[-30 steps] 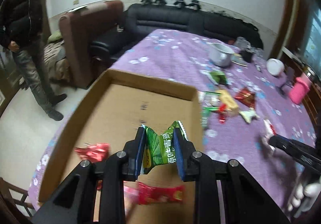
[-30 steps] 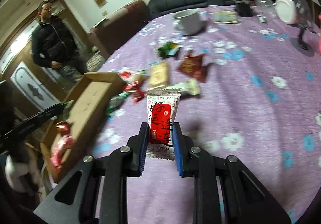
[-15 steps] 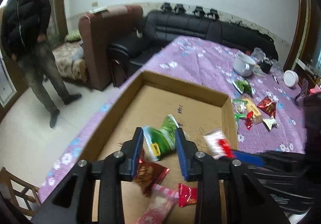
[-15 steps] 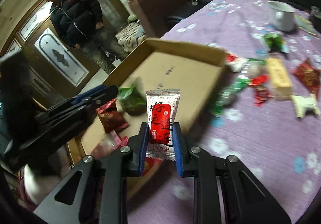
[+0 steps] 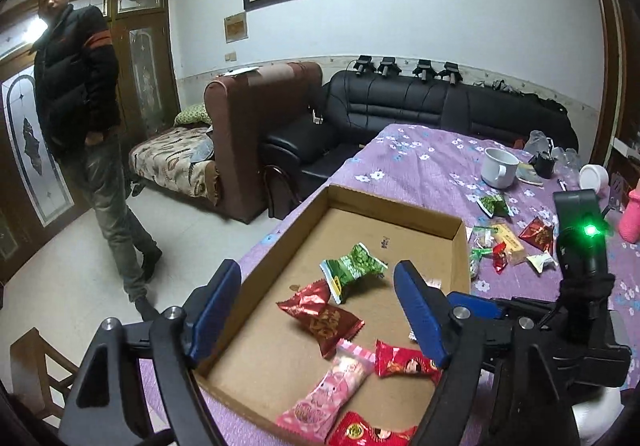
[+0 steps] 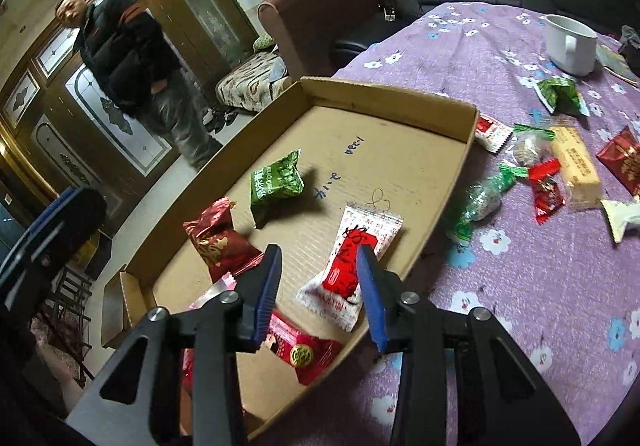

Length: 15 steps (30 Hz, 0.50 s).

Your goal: Organize snacks

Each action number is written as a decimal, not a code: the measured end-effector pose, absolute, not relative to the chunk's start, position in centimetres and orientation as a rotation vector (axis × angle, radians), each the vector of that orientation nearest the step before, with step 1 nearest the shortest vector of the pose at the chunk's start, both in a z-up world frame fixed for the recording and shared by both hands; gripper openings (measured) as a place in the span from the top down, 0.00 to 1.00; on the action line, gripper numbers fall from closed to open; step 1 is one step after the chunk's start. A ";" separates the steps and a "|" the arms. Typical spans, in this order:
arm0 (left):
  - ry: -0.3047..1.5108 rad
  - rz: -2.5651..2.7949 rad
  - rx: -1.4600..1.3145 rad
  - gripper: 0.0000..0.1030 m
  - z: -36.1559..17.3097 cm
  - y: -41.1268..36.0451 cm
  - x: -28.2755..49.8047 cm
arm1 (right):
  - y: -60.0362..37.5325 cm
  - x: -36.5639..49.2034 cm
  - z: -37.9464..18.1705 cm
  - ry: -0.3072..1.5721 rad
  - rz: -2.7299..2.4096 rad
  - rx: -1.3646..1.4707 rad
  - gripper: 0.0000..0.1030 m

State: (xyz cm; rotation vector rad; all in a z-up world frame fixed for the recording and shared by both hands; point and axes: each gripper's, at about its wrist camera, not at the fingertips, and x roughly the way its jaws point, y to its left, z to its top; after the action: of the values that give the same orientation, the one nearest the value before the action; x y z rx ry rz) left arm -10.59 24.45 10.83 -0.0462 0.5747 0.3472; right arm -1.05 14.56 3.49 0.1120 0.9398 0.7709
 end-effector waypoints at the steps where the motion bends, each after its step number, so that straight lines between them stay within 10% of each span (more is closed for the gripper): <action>1: 0.578 0.352 -0.043 0.23 10.8 24.4 -10.6 | 14.3 -1.5 3.6 0.942 0.772 0.120 0.60; 15: 0.636 0.391 0.018 0.23 9.6 22.8 -10.3 | 13.5 -3.1 4.1 0.928 0.770 0.116 0.59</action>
State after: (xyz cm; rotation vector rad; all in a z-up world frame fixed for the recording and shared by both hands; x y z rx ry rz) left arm -10.26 22.78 9.61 0.0180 0.6360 0.3907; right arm -3.08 13.45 4.05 0.1158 0.9281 0.7705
